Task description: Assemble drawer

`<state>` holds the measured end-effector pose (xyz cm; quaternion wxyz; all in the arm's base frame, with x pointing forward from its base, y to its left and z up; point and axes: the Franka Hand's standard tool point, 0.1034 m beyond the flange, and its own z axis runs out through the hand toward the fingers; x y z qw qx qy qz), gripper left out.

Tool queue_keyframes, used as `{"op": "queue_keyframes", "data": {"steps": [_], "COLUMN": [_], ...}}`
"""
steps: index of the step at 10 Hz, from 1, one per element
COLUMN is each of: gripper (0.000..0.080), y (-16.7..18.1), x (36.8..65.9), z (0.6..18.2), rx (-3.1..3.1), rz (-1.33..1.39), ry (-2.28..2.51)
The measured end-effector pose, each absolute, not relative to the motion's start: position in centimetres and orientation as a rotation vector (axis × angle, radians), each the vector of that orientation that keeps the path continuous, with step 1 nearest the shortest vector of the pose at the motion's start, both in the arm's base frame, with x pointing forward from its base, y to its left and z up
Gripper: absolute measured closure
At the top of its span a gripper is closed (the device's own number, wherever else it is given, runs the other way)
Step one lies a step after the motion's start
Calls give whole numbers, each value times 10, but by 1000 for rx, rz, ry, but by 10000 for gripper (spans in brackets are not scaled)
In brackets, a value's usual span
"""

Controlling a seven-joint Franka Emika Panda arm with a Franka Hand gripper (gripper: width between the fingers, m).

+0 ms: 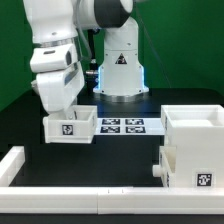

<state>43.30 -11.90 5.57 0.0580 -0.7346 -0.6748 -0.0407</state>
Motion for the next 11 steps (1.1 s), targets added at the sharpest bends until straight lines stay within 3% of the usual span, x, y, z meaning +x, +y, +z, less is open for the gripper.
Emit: {"op": "queue_keyframes", "data": {"steps": [3,4,11], "gripper": [760,760,760], "y": [-74,-66,-54], "x": [514,529,539], "z": [75,77,70], "rx": [-2101,-2050,-2075], "rz": [-98,-124,-150], "ry": [-2126,-2183,-2160]}}
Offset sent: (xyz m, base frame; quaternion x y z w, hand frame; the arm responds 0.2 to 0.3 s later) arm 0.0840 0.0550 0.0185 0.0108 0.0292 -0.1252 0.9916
